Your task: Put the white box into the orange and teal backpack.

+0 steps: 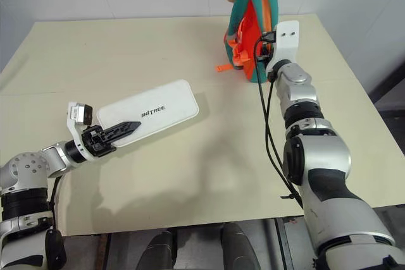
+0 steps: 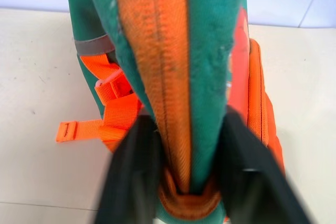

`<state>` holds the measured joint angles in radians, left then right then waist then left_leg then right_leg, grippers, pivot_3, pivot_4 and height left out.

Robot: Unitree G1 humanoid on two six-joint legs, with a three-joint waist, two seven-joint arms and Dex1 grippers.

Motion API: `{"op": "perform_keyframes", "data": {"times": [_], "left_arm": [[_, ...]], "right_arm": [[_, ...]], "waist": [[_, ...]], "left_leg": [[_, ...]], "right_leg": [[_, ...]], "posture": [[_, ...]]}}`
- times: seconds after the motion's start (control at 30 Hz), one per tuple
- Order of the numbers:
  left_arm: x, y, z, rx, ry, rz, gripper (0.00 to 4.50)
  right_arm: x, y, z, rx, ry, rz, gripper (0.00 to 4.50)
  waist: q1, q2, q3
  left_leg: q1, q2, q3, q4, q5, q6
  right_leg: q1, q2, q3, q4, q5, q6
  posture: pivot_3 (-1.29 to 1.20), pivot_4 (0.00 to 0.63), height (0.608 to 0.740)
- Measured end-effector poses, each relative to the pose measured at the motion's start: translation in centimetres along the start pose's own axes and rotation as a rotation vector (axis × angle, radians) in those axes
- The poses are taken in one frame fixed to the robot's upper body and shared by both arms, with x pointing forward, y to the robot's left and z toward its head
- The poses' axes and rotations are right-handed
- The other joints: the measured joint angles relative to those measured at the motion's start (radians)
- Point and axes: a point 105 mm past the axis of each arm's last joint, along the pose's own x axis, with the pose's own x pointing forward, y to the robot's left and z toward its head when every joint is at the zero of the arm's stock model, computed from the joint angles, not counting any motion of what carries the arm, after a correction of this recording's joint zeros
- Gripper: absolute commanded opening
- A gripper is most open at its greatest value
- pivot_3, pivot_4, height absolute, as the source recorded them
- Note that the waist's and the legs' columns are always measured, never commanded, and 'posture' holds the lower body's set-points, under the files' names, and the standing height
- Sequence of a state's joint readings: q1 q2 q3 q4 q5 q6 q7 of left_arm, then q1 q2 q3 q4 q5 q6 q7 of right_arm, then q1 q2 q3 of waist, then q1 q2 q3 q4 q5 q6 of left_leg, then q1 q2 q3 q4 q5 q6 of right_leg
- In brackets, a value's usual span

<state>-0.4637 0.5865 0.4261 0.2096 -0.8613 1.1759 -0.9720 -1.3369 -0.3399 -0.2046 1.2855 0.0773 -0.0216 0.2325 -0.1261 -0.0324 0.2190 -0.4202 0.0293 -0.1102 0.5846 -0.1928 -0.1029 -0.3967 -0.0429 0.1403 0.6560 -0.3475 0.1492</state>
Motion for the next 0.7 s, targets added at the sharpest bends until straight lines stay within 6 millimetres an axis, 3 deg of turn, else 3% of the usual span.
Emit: {"op": "perform_keyframes", "data": {"times": [0.23, 0.43, 0.6, 0.7], "left_arm": [[0.3, 0.1, -0.1, -0.002, 0.002, -0.003, 1.27], [2.1, 0.4, 0.0, -0.024, 0.018, -0.052, 1.27], [3.8, 1.2, -0.1, -0.037, 0.043, -0.084, 1.27], [4.6, 2.0, -0.5, -0.044, 0.054, -0.084, 1.27]], "right_arm": [[-0.1, 0.4, -0.4, 0.009, -0.015, 0.032, 0.1], [-2.1, -2.2, -1.0, -0.009, -0.043, 0.066, 0.1], [-7.9, -5.3, -1.4, -0.023, -0.007, 0.051, 0.1], [-11.6, -6.1, -1.4, -0.011, 0.045, 0.031, 0.1]], "waist": [[-0.007, 0.0, 0.0], [0.008, 0.0, 0.0], [0.054, 0.001, -0.001], [0.07, 0.001, -0.001]], "left_leg": [[0.0, 0.0, 0.0, 0.0, 0.0, 0.0], [0.0, 0.0, -0.002, 0.0, 0.001, 0.0], [-0.001, -0.001, -0.004, -0.001, 0.001, -0.001], [-0.001, -0.001, -0.004, 0.0, 0.001, 0.0]], "right_leg": [[0.001, 0.0, 0.0, 0.001, 0.0, 0.0], [0.001, 0.0, -0.001, 0.001, 0.0, 0.0], [0.001, 0.0, -0.004, 0.0, -0.002, -0.001], [0.001, 0.0, -0.004, 0.0, -0.003, -0.001]], "posture": [[0.0, 0.15, 0.74], [0.0, 0.15, 0.74], [0.0, 0.15, 0.74], [0.0, 0.15, 0.74]]}}
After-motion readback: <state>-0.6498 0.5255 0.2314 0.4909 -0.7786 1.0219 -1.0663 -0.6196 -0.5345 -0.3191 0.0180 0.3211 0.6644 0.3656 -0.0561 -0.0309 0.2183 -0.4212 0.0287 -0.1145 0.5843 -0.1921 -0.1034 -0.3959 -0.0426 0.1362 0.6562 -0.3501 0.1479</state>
